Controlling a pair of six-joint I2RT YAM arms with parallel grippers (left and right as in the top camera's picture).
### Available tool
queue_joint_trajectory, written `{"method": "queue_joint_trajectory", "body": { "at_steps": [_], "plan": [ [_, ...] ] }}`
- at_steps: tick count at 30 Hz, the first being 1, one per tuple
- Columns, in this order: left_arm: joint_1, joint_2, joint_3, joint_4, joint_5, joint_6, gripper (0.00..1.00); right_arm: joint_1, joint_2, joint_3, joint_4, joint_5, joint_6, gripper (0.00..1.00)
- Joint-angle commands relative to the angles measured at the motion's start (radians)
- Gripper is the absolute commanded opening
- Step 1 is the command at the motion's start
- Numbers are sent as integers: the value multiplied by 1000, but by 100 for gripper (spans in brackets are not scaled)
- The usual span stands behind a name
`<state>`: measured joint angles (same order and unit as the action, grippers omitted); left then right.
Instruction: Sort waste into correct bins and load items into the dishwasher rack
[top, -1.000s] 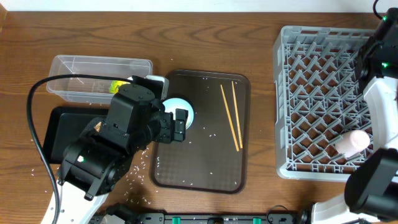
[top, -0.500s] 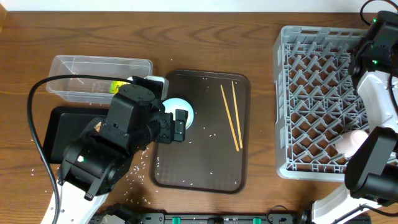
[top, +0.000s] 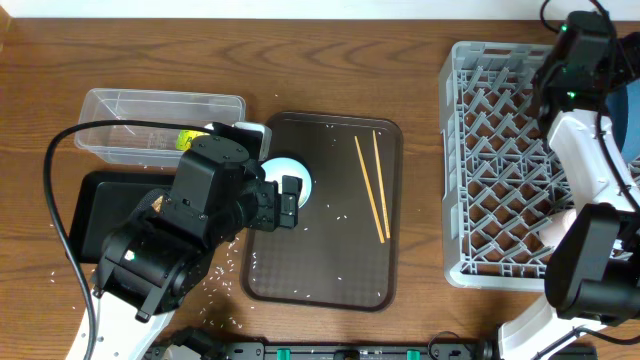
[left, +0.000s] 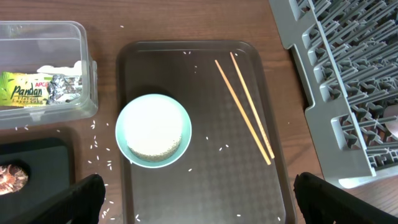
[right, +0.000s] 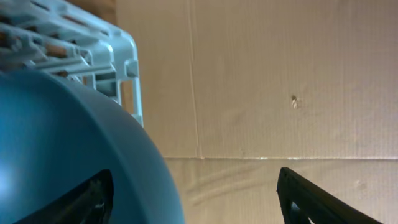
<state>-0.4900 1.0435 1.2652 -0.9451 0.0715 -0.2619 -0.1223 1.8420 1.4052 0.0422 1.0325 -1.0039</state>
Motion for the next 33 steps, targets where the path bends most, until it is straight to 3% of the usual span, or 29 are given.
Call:
{"method": "queue_joint_trajectory", "body": {
  "at_steps": [1,6,15,20,27,33],
  "plan": [
    [0,3,22,-5,-5,3,98,49,3,7,1,11,42,82],
    [0,9,22,-22,-5,3,98,131,-12,7,-11,11,116,99],
    [0,5,22,-46,-5,3,98,369,-34,7,-55,43,185,99],
    [0,-6,22,-62,-5,3,98,496,-38,7,-173,-13,318,99],
    [0,-31,22,-69,-6,3,98,549,-92,18,-583,-454,779,99],
    [0,-92,22,-86,-113,3,98,550,-199,23,-802,-1075,1070,94]
  ]
}}
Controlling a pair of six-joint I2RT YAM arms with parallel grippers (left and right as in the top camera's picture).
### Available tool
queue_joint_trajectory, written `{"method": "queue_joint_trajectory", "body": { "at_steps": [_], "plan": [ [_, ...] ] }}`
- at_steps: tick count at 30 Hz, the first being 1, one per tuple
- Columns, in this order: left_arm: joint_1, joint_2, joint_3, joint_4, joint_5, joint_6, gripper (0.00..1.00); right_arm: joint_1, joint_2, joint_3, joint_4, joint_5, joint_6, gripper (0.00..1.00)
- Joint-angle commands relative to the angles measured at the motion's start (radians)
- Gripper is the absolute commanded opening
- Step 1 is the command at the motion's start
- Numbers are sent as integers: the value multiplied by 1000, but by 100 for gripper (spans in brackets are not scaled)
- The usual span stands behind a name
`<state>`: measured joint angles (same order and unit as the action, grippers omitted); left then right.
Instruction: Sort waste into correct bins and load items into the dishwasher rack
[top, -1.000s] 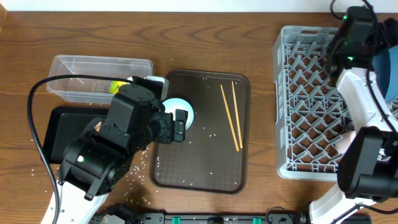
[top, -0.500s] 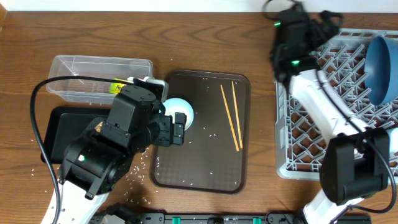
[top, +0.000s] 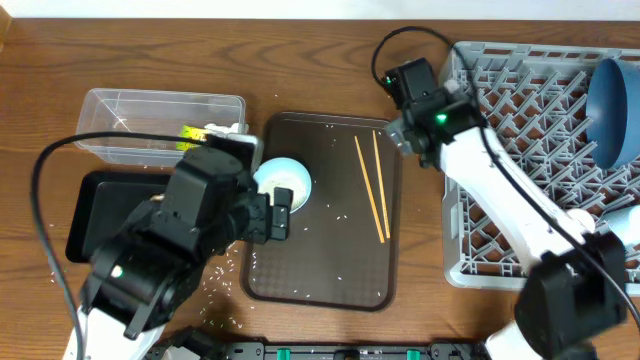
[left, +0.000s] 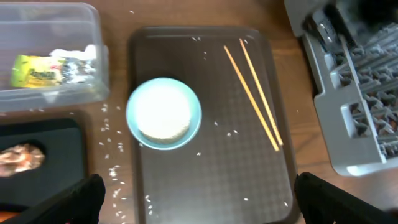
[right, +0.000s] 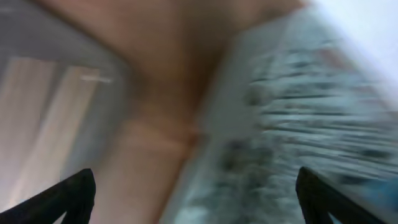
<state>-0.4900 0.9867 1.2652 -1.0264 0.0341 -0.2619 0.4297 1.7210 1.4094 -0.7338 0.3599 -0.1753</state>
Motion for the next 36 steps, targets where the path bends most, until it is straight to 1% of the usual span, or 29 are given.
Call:
{"method": "queue_joint_trajectory", "body": {
  "at_steps": [1,3,7,12,14,18,21,24,28,30,33,34,36],
  "plan": [
    [0,-44,22,-5,-90,3,98,3,-90,19,-44,-472,273,90],
    [0,-56,22,-5,-107,3,98,12,-103,19,-77,-557,336,84],
    [0,-42,16,-35,-134,2,98,47,-102,13,-124,-578,448,82],
    [0,32,-11,-116,-134,-58,98,105,-97,2,-138,-572,453,81],
    [0,76,-14,-146,-134,-75,98,113,-97,2,-159,-533,496,79],
    [0,158,-14,-154,-133,-92,98,97,-97,2,-198,-430,573,80],
    [0,229,-14,-151,-133,-92,95,66,-98,2,-206,-424,583,80],
    [2,296,-14,-134,-132,-103,95,34,-98,2,-207,-432,583,79],
    [3,375,-14,-74,-129,-102,95,9,-98,2,-207,-431,578,79],
    [3,409,-14,-49,-129,-102,93,-11,-98,2,-207,-431,579,78],
    [6,463,-14,-21,-128,-102,83,-44,-98,2,-216,-455,579,77],
    [8,481,-14,-14,-128,-102,81,-55,-98,2,-220,-463,579,77],
    [20,521,-14,-1,-126,-102,81,-77,-98,2,-216,-495,546,77]
  ]
}}
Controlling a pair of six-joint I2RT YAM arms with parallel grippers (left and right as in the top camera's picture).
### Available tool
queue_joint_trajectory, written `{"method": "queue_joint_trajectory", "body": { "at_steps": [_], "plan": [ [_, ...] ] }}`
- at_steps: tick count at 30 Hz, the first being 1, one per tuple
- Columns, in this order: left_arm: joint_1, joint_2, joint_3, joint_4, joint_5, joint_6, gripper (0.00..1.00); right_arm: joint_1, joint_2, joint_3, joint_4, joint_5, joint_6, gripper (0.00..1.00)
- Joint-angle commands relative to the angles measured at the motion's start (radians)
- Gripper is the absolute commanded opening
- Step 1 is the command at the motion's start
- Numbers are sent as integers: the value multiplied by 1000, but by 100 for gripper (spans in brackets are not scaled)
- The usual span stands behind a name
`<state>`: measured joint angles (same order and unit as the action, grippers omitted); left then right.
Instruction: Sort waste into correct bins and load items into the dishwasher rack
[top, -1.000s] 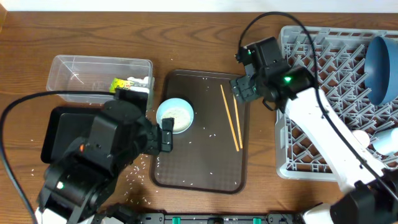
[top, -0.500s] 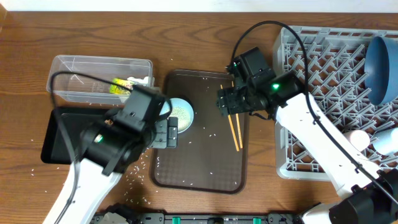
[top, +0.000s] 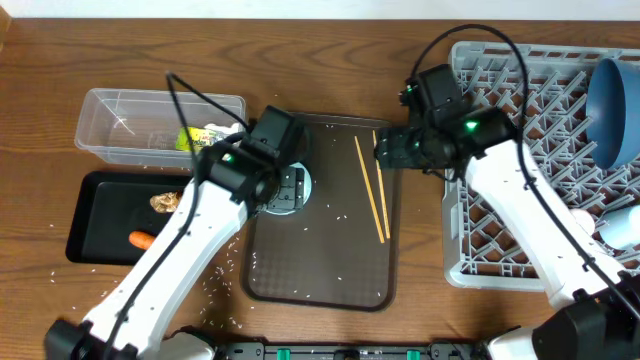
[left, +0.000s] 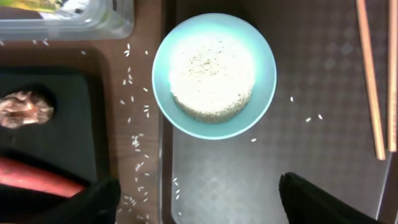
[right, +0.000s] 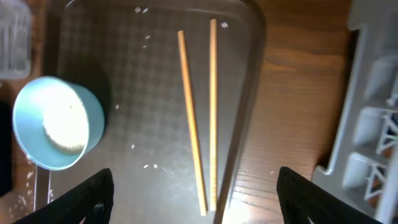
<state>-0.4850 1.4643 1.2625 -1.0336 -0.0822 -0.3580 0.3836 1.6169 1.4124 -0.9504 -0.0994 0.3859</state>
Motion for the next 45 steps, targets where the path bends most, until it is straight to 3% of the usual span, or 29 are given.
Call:
{"method": "queue_joint_trajectory", "body": {
  "at_steps": [1,5,11,15,19,25,32,35,40,41,45],
  "plan": [
    [24,65,-11,21,3,3,81,-41,4,0,6,-57,-54,76],
    [36,125,-11,116,175,163,79,-88,-34,10,10,-111,-114,76],
    [2,185,-11,191,164,296,77,-197,-187,12,23,-110,-87,78],
    [-5,251,-11,226,165,303,68,-273,-284,12,22,-111,-68,80],
    [-10,323,-11,246,186,302,65,-325,-350,12,8,-111,-69,81],
    [-50,372,-11,275,174,302,62,-338,-359,11,-23,-111,-69,81],
    [-63,426,-13,289,139,301,50,-337,-351,11,-53,-111,-69,81],
    [-63,451,-13,289,138,301,41,-337,-351,11,-60,-111,-69,81],
    [-63,455,-13,290,151,301,19,-337,-351,11,-60,-111,-69,81],
    [-63,455,-13,288,154,301,9,-337,-351,11,-60,-111,-69,81],
    [-64,452,-13,269,172,277,6,-338,-351,11,-60,-110,-70,81]
  ]
}}
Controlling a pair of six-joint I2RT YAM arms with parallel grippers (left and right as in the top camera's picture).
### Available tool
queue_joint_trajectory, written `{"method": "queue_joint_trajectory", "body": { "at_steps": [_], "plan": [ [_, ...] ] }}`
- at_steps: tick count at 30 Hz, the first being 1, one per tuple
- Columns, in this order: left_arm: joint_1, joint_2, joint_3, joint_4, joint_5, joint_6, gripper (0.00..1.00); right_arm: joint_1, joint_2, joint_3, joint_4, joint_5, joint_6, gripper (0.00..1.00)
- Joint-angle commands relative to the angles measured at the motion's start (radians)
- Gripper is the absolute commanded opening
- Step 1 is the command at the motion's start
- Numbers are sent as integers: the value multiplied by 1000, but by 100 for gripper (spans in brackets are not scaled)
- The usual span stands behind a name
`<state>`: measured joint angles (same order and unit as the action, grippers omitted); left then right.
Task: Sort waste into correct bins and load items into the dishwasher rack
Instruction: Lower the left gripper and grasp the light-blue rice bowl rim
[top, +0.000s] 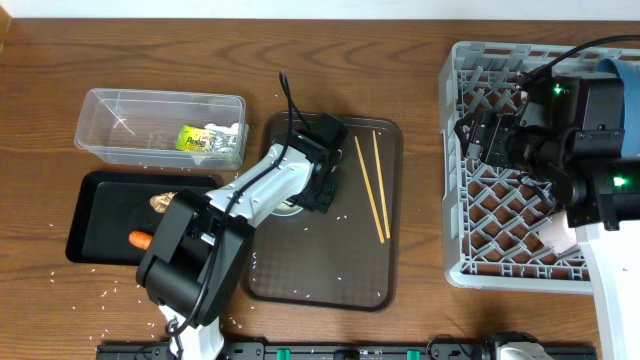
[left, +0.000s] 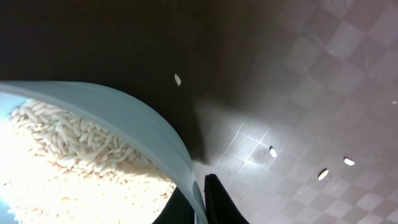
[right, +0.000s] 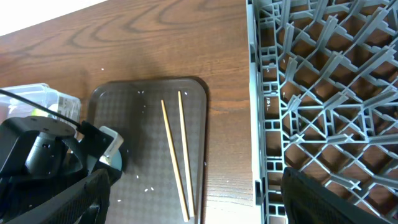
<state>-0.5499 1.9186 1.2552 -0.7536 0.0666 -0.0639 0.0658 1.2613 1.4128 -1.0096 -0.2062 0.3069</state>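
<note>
A light blue bowl of rice (left: 140, 130) stands at the left of the brown tray (top: 330, 270). My left gripper (left: 202, 199) is shut on the bowl's right rim, one finger inside and one outside. From overhead the left gripper (top: 312, 192) covers most of the bowl. Two wooden chopsticks (top: 375, 185) lie on the tray's right side, also in the right wrist view (right: 177, 149). My right gripper (top: 480, 130) hangs open and empty over the left edge of the grey dishwasher rack (top: 510, 230).
A clear bin (top: 130, 110) holding a yellow wrapper (top: 200, 140) sits at the back left. A black bin (top: 100, 215) with food scraps lies in front of it. Rice grains are scattered on the tray and the table. A blue bowl (top: 612, 66) stands in the rack's far corner.
My left gripper was open above the rice bowl; now it is low and shut on the bowl's right rim. My right gripper has moved from over the chopsticks to the rack's left edge.
First my left gripper was open high over the tray and my right was by the blue bowl at the rack's far right. Then the right was at the tray's back right corner, then over the chopsticks. Now it is back by the rack, and the left holds the rice bowl.
</note>
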Motion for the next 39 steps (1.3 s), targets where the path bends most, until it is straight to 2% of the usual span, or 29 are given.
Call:
{"method": "queue_joint_trajectory", "body": {
  "at_steps": [1,12,20,22,26,27,29,30,33,39],
  "plan": [
    [0,-8,-6,-18,40,-24,6,-20,5,11,-2,-4,5,81],
    [0,-214,-6,-42,83,-188,6,-20,5,11,-2,0,-1,81],
    [-3,-259,-6,-72,77,-221,7,-20,5,11,-4,0,-2,81],
    [-3,-259,-6,-103,17,-227,6,-20,5,11,-1,0,-1,81],
    [34,-263,-6,-223,-201,-356,6,-20,5,11,-6,0,-2,81],
    [52,-263,-6,-247,-233,-382,9,-20,5,11,-11,-1,-2,81],
    [98,-263,-9,-259,-247,-399,25,-20,5,11,-21,0,-2,81],
    [120,-262,-11,-251,-247,-401,29,-19,5,11,-24,-1,-2,81],
    [178,-253,-35,-191,-229,-401,31,-19,5,11,-27,-1,-2,81],
    [206,-222,-124,-34,-108,-291,30,-19,5,11,-31,-1,-2,81]
  ]
}}
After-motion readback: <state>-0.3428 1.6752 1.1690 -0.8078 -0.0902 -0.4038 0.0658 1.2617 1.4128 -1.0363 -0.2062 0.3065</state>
